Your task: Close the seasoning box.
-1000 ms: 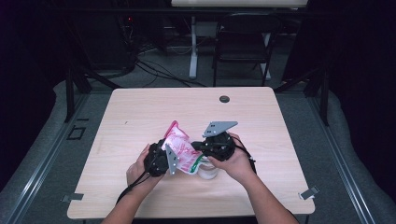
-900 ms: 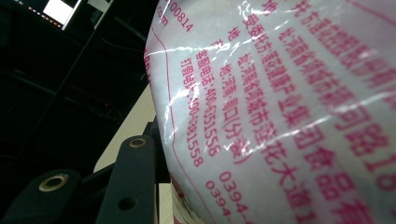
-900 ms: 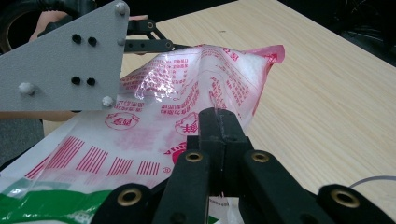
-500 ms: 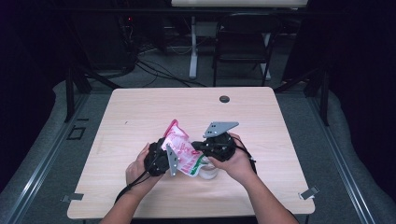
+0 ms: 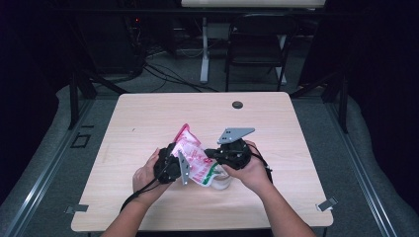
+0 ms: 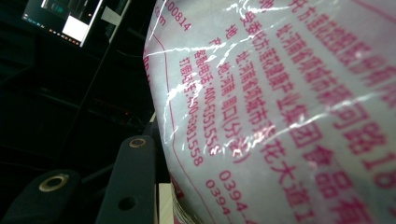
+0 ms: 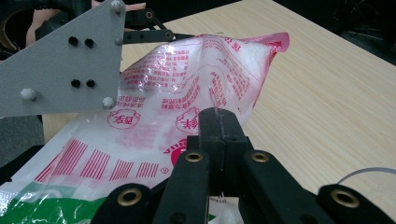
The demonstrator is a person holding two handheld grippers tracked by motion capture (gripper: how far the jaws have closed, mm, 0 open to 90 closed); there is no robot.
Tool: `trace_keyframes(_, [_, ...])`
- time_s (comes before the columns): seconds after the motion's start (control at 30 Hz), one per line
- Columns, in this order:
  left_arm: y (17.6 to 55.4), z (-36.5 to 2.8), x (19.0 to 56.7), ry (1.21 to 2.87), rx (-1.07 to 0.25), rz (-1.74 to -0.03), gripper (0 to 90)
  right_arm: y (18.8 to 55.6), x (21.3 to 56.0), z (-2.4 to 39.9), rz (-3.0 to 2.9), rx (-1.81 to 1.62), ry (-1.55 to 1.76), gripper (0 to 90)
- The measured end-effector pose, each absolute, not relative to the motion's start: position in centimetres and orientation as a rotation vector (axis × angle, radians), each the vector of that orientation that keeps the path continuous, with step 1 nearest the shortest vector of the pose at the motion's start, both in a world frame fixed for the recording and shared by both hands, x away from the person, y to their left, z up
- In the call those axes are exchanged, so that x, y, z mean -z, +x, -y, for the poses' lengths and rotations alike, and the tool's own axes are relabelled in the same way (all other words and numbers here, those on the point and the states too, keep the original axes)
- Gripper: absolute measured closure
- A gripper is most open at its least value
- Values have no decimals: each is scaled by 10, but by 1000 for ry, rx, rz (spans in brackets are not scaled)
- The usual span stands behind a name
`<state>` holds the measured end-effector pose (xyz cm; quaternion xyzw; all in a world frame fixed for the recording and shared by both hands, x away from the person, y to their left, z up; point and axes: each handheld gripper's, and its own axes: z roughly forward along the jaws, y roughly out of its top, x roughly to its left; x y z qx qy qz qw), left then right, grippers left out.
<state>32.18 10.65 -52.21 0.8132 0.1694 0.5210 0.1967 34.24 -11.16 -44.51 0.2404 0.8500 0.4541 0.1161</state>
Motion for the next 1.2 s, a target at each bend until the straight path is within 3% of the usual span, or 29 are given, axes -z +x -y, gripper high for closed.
trace_keyframes(1.2, [326,-98,511,2321,-1647,-348,613,344,444,119,-2453,-1345,726,900])
